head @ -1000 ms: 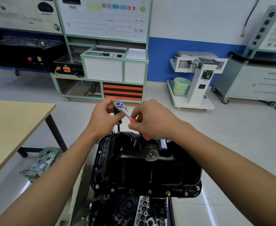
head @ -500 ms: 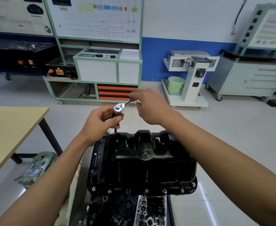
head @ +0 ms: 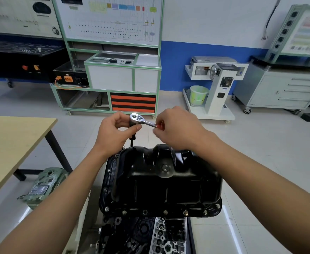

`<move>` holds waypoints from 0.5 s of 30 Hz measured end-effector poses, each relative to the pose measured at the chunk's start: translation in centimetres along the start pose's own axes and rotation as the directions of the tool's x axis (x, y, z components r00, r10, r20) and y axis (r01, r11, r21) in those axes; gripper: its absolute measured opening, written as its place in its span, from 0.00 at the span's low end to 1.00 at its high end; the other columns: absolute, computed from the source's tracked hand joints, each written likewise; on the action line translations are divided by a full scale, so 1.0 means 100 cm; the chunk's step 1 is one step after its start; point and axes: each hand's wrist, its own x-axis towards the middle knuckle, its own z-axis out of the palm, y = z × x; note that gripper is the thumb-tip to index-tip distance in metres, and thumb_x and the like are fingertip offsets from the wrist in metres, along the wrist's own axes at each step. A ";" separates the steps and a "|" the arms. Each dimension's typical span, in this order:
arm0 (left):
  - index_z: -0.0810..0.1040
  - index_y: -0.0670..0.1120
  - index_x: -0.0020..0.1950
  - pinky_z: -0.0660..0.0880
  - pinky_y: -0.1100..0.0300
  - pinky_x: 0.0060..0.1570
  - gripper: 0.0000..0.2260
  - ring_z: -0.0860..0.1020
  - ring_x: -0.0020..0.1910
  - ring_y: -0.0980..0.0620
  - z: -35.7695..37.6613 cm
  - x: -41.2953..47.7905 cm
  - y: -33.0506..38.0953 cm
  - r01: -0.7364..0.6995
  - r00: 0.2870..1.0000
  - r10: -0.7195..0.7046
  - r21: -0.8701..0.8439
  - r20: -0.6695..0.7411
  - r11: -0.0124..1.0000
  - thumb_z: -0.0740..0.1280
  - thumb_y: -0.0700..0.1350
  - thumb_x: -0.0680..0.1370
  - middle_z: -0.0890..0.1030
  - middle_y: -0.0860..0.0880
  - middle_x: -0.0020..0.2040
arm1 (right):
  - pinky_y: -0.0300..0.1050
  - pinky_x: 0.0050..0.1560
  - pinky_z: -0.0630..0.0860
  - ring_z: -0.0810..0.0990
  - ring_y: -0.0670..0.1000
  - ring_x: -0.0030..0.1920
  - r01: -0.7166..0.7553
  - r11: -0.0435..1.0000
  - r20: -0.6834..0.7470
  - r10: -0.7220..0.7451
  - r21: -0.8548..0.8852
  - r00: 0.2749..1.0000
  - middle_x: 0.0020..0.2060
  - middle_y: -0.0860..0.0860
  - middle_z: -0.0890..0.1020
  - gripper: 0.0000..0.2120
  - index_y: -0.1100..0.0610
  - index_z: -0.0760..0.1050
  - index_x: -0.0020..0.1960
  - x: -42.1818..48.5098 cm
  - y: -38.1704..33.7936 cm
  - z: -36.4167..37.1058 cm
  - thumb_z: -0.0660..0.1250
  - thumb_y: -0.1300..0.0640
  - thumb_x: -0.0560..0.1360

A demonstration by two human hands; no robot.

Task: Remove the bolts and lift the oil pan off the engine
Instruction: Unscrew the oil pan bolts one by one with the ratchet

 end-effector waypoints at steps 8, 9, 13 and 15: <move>0.77 0.50 0.41 0.76 0.69 0.41 0.11 0.82 0.41 0.59 0.013 -0.002 -0.001 -0.056 0.991 0.070 0.121 -0.117 0.991 0.78 0.41 0.71 0.84 0.57 0.39 | 0.42 0.29 0.62 0.74 0.46 0.34 0.034 0.983 0.078 -0.049 0.179 0.996 0.27 0.45 0.73 0.18 0.50 0.70 0.29 -0.016 -0.030 0.006 0.70 0.44 0.72; 0.77 0.49 0.42 0.76 0.69 0.40 0.10 0.82 0.41 0.59 0.012 -0.002 -0.001 -0.059 0.992 0.071 0.104 -0.107 0.993 0.78 0.41 0.72 0.85 0.56 0.40 | 0.42 0.30 0.64 0.75 0.46 0.34 0.027 0.983 0.093 -0.045 0.184 0.995 0.27 0.45 0.74 0.17 0.50 0.71 0.29 -0.015 -0.030 0.004 0.71 0.45 0.72; 0.82 0.51 0.48 0.82 0.54 0.37 0.10 0.80 0.38 0.43 0.002 0.001 0.001 -0.052 0.998 0.052 0.005 0.023 0.999 0.74 0.36 0.76 0.85 0.44 0.44 | 0.46 0.41 0.77 0.80 0.53 0.43 0.006 0.991 0.135 -0.024 0.130 0.991 0.36 0.48 0.81 0.08 0.52 0.80 0.41 -0.006 -0.018 -0.006 0.70 0.49 0.74; 0.84 0.51 0.49 0.83 0.51 0.40 0.08 0.80 0.37 0.44 -0.004 0.001 0.001 -0.037 0.995 0.036 0.009 0.091 0.999 0.74 0.37 0.77 0.84 0.42 0.44 | 0.46 0.43 0.75 0.79 0.56 0.46 0.013 0.998 0.098 -0.020 0.066 0.995 0.42 0.50 0.81 0.05 0.49 0.81 0.46 0.002 -0.012 -0.009 0.68 0.51 0.77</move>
